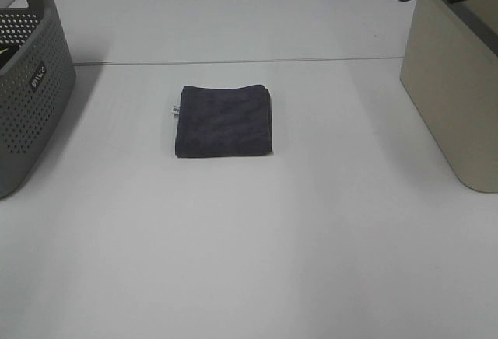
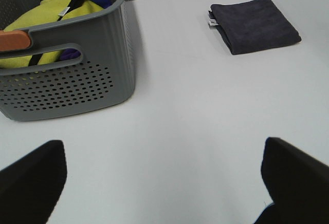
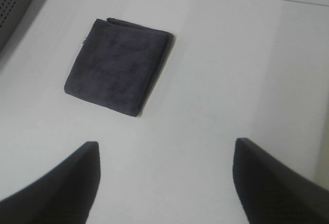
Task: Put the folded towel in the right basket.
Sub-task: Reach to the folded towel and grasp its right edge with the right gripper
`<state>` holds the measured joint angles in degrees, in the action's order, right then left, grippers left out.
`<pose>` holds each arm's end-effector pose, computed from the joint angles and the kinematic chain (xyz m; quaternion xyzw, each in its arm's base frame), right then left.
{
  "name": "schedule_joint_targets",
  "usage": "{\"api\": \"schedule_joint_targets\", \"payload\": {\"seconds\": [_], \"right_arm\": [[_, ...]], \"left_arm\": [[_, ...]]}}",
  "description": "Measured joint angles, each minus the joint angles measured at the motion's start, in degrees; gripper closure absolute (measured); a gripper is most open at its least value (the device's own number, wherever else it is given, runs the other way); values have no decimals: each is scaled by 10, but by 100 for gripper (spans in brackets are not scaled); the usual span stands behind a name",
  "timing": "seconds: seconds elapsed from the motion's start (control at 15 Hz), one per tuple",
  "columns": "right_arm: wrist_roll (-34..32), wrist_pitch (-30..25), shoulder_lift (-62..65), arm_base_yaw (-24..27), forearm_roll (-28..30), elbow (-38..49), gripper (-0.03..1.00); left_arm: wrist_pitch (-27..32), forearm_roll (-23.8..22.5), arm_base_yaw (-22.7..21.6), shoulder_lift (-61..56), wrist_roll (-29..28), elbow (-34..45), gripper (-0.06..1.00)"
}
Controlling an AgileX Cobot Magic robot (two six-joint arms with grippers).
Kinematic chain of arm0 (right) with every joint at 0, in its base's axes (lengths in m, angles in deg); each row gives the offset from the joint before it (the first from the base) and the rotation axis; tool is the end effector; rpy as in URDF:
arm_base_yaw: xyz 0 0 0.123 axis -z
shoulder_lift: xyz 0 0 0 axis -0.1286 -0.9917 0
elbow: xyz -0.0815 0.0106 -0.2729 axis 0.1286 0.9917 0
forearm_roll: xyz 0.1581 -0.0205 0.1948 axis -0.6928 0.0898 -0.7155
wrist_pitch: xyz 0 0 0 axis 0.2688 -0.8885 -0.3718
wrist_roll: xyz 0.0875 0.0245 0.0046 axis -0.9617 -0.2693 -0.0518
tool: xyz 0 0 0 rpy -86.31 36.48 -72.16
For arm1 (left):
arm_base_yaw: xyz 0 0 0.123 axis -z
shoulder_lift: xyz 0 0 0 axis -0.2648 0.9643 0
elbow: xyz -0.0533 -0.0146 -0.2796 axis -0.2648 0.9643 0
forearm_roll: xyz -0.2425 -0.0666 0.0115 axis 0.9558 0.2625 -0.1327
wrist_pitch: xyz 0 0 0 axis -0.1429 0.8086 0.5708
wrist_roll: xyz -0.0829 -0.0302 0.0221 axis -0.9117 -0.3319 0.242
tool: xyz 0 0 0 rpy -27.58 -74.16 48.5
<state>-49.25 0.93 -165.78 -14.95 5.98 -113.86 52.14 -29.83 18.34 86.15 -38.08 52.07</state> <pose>0.3137 0.0709 0.3368 -0.1754 0.9106 0.1523 0.3418 -0.0062 -0.0069 0.2789 0.0638 0.8439 -0.0351 0.5315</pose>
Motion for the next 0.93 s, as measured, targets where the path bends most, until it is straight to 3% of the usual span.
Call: {"api": "schedule_joint_targets", "payload": {"seconds": [0.13,0.33,0.53,0.73,0.93], "right_arm": [[-21,-7,-80,-44,1,-56,28],[-45,-40,-170,-69,-10,-128,28],[-53,-82,-280,-69,-52,-217,28],[-62,-160,-436,-69,-107,-350,27],[-75,-180,-517,-69,-130,-410,27]], "left_arm": [[0,0,0,0,0,0,-3],[0,0,0,0,0,0,-3],[0,0,0,0,0,0,-3],[0,0,0,0,0,0,-3],[0,0,0,0,0,0,-3]]}}
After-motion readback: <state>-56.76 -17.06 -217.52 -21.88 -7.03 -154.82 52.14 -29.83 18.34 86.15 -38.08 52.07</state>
